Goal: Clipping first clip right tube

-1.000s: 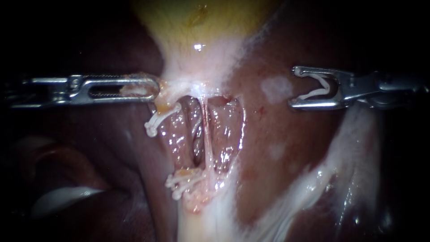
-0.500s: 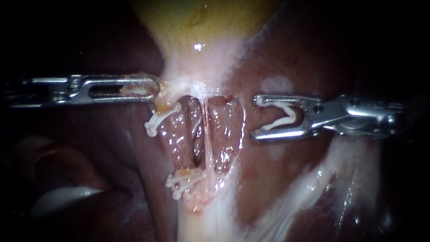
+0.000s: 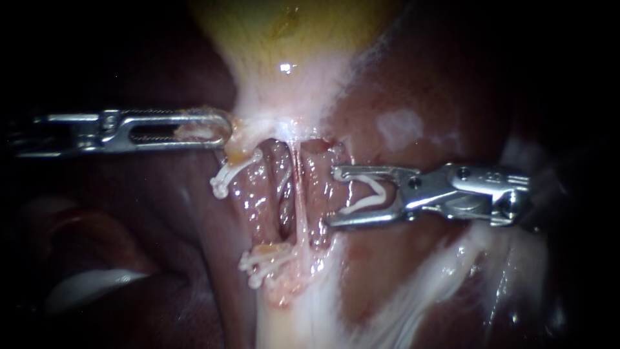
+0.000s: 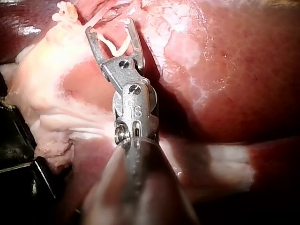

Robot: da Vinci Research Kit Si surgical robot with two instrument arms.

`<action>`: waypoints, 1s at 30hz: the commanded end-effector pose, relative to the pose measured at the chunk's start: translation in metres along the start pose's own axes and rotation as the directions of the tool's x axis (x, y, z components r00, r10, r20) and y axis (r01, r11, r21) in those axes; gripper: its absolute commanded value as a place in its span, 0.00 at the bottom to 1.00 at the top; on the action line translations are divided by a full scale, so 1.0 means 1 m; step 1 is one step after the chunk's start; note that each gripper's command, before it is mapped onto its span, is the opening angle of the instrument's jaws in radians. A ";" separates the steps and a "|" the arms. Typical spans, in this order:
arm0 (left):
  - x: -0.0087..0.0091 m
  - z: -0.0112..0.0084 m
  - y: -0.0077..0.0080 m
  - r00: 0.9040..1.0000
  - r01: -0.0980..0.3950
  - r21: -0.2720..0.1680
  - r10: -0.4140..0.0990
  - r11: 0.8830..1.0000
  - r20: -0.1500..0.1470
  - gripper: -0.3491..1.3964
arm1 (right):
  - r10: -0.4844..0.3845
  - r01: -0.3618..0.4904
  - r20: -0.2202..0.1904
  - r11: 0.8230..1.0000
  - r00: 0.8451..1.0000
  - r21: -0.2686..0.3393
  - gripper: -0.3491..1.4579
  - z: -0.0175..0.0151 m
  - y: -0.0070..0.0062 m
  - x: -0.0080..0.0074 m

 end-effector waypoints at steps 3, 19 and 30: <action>0.0000 0.0000 -0.0003 1.000 0.001 -0.003 -0.001 1.000 0.001 0.00 | 0.002 -0.002 0.001 1.000 1.000 -0.005 0.45 0.0009 0.0003 -0.0004; 0.0001 -0.0001 -0.0005 1.000 0.001 -0.004 -0.001 1.000 0.001 0.00 | 0.035 -0.035 -0.004 0.999 0.999 0.038 0.45 0.0049 0.0005 -0.0020; 0.0001 -0.0001 -0.0005 1.000 0.001 -0.004 -0.001 1.000 0.001 0.00 | 0.087 -0.083 -0.055 0.994 0.995 0.071 0.45 0.0059 0.0008 -0.0019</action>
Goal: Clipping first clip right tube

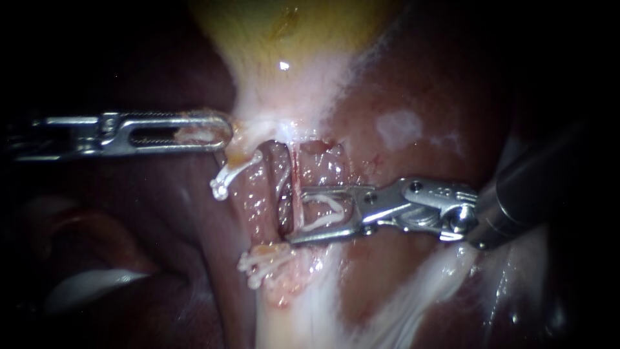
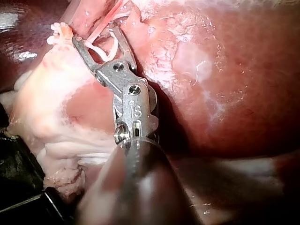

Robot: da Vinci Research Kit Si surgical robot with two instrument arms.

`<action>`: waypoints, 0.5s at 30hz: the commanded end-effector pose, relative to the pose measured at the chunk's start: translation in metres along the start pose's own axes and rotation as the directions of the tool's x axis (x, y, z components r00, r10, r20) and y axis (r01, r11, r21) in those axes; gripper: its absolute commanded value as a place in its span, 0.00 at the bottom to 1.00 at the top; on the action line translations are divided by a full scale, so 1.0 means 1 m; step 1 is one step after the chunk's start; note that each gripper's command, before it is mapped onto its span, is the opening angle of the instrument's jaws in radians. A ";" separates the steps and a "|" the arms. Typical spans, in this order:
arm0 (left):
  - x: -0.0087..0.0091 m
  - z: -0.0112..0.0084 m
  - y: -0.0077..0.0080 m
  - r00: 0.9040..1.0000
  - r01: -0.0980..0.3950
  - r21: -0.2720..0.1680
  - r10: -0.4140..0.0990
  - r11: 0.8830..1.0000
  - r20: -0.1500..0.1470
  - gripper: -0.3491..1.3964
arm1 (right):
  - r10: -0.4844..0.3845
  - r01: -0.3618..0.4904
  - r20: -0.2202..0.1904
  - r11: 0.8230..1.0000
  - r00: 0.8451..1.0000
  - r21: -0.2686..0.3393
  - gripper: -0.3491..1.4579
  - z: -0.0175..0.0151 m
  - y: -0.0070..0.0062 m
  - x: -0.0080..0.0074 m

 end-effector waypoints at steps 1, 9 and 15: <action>0.0000 0.0000 0.0000 1.000 0.000 0.000 0.000 1.000 0.000 0.00 | 0.009 -0.008 -0.008 1.000 1.000 0.004 0.45 0.0001 0.0000 -0.0001; 0.0000 0.0000 0.0000 1.000 0.000 0.000 0.000 1.000 0.000 0.00 | 0.076 -0.071 -0.070 0.995 0.995 0.072 0.45 0.0013 -0.0003 -0.0002; 0.0000 0.0001 0.0000 1.000 0.000 0.000 0.000 1.000 0.000 0.00 | 0.145 -0.126 -0.129 0.982 0.981 0.143 0.45 0.0018 -0.0007 0.0000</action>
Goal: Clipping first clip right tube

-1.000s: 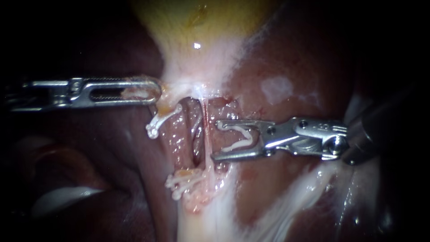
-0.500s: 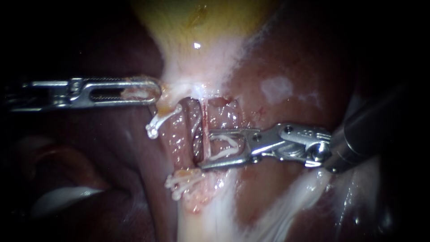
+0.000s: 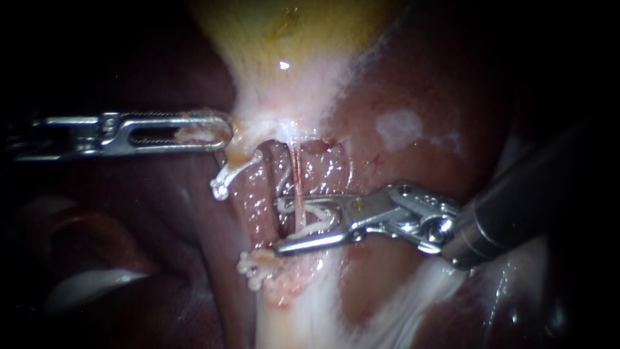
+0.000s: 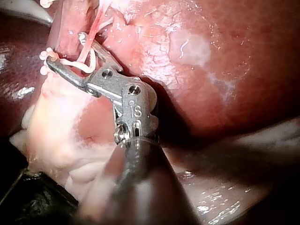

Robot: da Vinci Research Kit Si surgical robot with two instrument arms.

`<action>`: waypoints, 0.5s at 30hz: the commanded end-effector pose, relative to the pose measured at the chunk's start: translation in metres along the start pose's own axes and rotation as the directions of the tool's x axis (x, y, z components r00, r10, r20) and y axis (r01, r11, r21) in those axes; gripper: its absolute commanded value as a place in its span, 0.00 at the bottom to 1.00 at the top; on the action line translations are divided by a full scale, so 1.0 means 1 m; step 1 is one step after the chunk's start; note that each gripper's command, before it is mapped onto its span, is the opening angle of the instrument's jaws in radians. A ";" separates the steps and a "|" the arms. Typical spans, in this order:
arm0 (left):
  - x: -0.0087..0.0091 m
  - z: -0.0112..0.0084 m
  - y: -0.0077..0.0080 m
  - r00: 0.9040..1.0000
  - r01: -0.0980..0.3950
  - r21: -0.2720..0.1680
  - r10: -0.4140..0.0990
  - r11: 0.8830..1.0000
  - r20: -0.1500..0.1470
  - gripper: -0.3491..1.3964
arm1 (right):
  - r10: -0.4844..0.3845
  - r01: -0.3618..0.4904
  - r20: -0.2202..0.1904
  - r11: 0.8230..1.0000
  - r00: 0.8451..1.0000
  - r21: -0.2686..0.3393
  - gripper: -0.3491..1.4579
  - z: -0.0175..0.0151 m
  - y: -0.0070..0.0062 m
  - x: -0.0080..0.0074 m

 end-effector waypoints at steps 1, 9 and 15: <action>0.0000 0.0000 0.0000 1.000 0.000 0.000 0.000 1.000 0.000 0.00 | 0.018 -0.018 -0.012 1.000 1.000 0.019 0.45 0.0001 -0.0002 0.0001; 0.0000 0.0001 0.0001 1.000 0.000 0.000 0.000 1.000 0.000 0.00 | 0.097 -0.090 -0.049 0.988 0.994 0.128 0.44 0.0010 -0.0018 0.0000; 0.0000 0.0001 0.0001 1.000 0.000 0.000 0.000 1.000 0.000 0.00 | 0.119 -0.110 -0.050 0.982 0.992 0.151 0.43 0.0012 -0.0023 0.0000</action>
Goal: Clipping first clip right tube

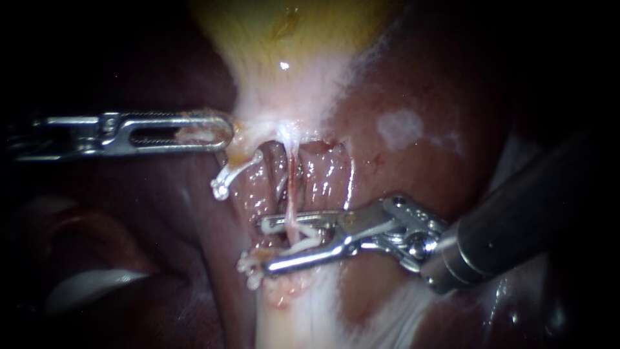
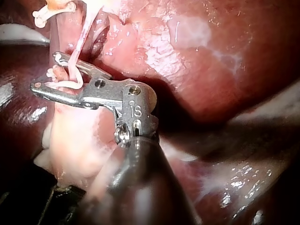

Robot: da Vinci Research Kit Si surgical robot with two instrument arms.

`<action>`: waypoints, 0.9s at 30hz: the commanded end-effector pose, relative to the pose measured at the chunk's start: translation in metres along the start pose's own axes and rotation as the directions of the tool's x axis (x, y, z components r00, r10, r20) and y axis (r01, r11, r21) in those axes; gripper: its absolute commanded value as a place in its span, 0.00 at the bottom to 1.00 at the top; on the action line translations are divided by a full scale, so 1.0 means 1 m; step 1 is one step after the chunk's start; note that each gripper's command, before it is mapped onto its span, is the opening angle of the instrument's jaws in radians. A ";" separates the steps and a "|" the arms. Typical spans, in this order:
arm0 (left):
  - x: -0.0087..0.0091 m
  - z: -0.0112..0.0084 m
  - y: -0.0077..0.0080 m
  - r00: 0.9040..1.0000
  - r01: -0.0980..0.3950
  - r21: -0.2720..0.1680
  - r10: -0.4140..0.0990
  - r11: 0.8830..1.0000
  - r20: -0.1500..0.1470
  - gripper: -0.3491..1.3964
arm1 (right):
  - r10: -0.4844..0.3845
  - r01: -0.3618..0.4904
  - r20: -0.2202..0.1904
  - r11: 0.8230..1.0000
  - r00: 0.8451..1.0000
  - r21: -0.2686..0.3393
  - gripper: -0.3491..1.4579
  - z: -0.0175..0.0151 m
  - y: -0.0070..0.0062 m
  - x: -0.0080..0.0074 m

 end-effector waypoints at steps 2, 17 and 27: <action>0.0000 0.0000 0.0001 1.000 0.000 0.000 0.000 1.000 0.000 0.00 | 0.006 -0.006 0.003 1.000 1.000 0.005 0.42 -0.0002 0.0000 0.0000; 0.0000 0.0000 0.0002 1.000 -0.001 0.001 0.001 1.000 0.000 0.00 | 0.059 -0.060 -0.016 0.998 0.998 -0.032 0.08 -0.0026 0.0006 0.0010; 0.0000 0.0000 0.0004 1.000 -0.001 0.001 0.001 1.000 -0.001 0.00 | 0.109 -0.103 0.058 0.991 0.992 -0.088 0.00 -0.0033 0.0004 0.0005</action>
